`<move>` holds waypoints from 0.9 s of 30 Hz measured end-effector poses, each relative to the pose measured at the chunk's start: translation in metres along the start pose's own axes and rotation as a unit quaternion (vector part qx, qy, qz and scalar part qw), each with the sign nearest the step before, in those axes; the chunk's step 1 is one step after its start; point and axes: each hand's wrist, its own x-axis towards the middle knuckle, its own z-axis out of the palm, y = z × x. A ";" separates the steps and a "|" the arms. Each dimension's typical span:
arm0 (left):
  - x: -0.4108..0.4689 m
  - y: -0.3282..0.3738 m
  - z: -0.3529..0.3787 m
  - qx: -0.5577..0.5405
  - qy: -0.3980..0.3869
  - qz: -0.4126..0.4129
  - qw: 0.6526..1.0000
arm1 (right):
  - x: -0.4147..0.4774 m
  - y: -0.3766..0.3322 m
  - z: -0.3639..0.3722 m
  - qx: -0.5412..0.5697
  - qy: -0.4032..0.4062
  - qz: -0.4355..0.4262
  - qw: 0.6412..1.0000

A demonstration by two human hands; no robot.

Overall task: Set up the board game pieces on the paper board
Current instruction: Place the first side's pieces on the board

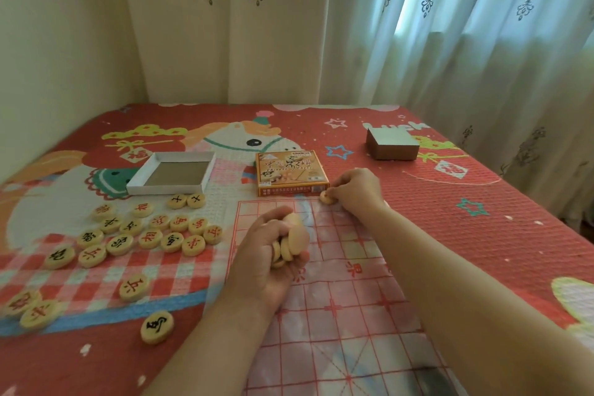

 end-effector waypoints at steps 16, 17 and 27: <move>-0.007 0.005 -0.004 -0.056 -0.020 -0.002 0.998 | -0.079 -0.024 -0.022 0.150 -0.135 -0.119 0.972; -0.007 0.007 -0.006 -0.065 -0.035 -0.012 0.997 | -0.087 -0.024 -0.020 0.145 -0.171 -0.136 0.965; -0.004 0.009 -0.010 -0.076 -0.062 -0.091 0.991 | -0.097 -0.016 -0.007 0.182 -0.206 -0.151 0.950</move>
